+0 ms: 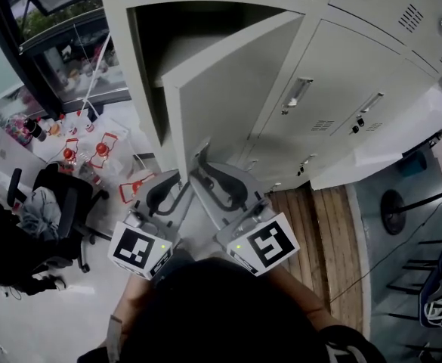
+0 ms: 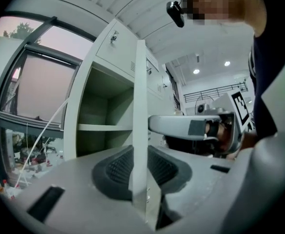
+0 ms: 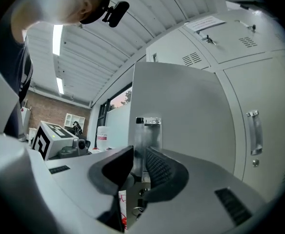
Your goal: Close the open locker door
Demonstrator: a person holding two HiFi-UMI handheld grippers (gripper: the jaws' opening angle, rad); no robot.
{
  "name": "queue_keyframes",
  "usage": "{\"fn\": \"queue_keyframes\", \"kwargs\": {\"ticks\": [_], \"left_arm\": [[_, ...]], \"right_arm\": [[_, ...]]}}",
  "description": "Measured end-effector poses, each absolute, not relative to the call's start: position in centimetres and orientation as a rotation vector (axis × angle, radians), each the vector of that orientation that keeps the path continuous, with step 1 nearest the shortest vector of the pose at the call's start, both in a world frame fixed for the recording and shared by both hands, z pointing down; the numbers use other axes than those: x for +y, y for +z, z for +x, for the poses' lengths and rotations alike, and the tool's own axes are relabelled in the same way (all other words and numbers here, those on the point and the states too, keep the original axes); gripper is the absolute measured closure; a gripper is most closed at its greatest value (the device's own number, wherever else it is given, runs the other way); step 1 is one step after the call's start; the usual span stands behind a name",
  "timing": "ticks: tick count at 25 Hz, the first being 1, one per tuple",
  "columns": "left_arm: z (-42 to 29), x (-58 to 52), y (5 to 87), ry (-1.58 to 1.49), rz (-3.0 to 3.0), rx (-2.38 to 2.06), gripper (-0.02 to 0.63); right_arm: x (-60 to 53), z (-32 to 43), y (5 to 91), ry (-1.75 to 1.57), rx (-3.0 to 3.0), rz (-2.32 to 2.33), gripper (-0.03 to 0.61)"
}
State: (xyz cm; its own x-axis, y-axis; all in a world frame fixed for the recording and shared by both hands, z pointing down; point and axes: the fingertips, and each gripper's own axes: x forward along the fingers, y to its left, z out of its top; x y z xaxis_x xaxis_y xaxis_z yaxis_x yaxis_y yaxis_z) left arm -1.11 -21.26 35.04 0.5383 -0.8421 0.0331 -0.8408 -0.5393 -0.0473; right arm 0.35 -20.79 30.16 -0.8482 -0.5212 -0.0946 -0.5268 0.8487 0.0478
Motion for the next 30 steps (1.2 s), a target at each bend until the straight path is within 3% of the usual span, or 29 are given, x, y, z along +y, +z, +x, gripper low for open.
{"fn": "queue_keyframes", "kwargs": {"ticks": [9, 30], "left_arm": [[-4.1, -23.7, 35.2, -0.114, -2.796, 1.388, 0.531], [-8.0, -28.7, 34.8, -0.083, -2.871, 1.298, 0.522]], "right_arm": [[-23.2, -3.0, 30.2, 0.03, 3.004, -0.68, 0.504], [-28.2, -7.4, 29.8, 0.058, 2.988, -0.798, 0.528]]}}
